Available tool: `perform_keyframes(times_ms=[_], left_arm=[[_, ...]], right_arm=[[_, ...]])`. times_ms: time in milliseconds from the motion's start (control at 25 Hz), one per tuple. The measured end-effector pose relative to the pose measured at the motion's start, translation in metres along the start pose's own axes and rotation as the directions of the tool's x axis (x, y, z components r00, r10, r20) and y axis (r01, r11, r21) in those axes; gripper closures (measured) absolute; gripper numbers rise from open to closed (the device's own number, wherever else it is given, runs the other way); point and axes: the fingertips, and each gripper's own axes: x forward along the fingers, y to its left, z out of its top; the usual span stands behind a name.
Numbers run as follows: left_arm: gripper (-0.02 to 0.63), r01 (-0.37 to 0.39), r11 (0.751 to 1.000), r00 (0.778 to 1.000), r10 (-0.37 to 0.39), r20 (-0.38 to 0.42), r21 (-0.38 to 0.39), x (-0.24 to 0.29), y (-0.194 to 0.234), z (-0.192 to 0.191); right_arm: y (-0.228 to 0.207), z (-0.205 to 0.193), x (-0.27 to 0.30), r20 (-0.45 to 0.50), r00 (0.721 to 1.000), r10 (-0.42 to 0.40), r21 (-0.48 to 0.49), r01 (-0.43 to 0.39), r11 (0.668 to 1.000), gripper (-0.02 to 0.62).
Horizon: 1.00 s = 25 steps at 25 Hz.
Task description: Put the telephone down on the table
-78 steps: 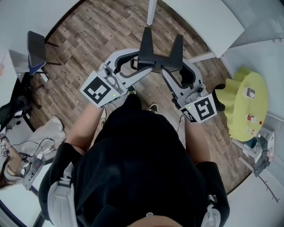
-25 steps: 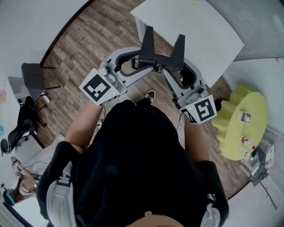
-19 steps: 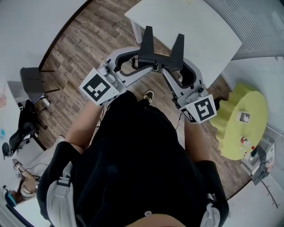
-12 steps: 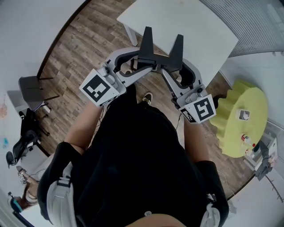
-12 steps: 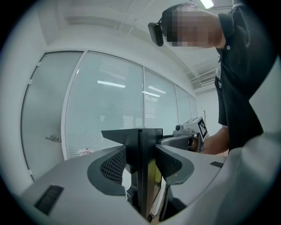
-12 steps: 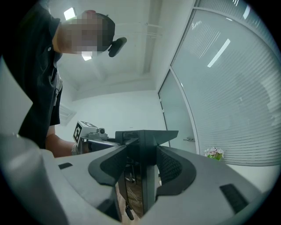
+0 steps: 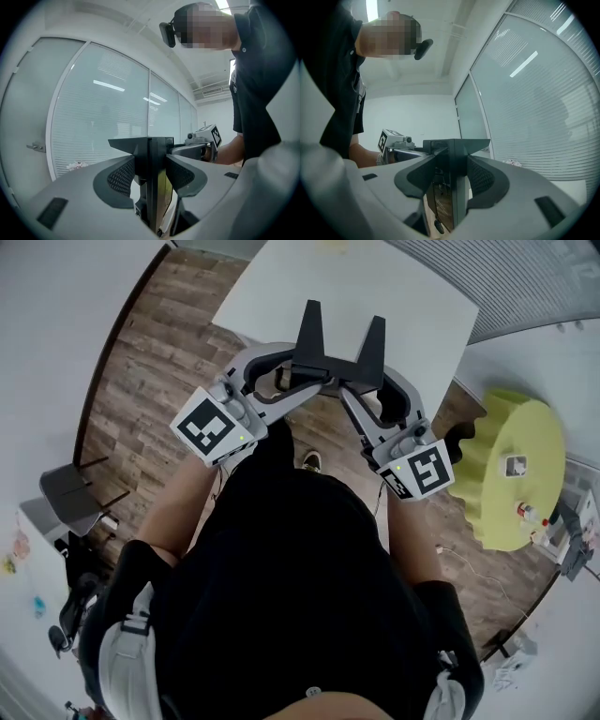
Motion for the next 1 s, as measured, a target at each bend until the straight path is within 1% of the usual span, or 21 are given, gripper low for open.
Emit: perform_keyframes(times_ms=[200, 400, 520, 600, 760, 880, 1000], left_arm=[[0.394, 0.104, 0.995, 0.994, -0.104, -0.024, 0.001, 0.020, 0.048, -0.002], [0.394, 0.169, 0.985, 0.986, -0.169, -0.003, -0.022, 0.034, 0.093, 0.003], [0.394, 0.227, 0.974, 0.973, -0.228, -0.039, -0.017, 0.041, 0.113, -0.003], [0.394, 0.263, 0.965, 0.963, -0.263, -0.058, -0.016, 0.045, 0.122, -0.009], [0.395, 0.315, 0.948, 0.946, -0.318, -0.068, -0.049, 0.056, 0.134, -0.023], [0.394, 0.338, 0.936, 0.935, -0.346, -0.084, -0.098, 0.071, 0.138, -0.036], [0.395, 0.352, 0.927, 0.925, -0.365, -0.106, -0.128, 0.089, 0.143, -0.052]], right_arm=[[-0.035, 0.000, 0.034, -0.009, 0.996, -0.094, 0.010, 0.094, 0.996, 0.370], [-0.060, -0.002, 0.067, -0.011, 0.985, -0.174, 0.028, 0.174, 0.984, 0.370], [-0.074, -0.006, 0.081, -0.022, 0.975, -0.222, 0.038, 0.223, 0.974, 0.370], [-0.080, -0.011, 0.087, -0.032, 0.967, -0.252, 0.048, 0.253, 0.966, 0.370], [-0.093, -0.026, 0.093, -0.051, 0.950, -0.308, 0.094, 0.311, 0.946, 0.370], [-0.108, -0.040, 0.089, -0.080, 0.941, -0.330, 0.155, 0.338, 0.928, 0.370], [-0.126, -0.055, 0.086, -0.112, 0.932, -0.344, 0.180, 0.360, 0.915, 0.368]])
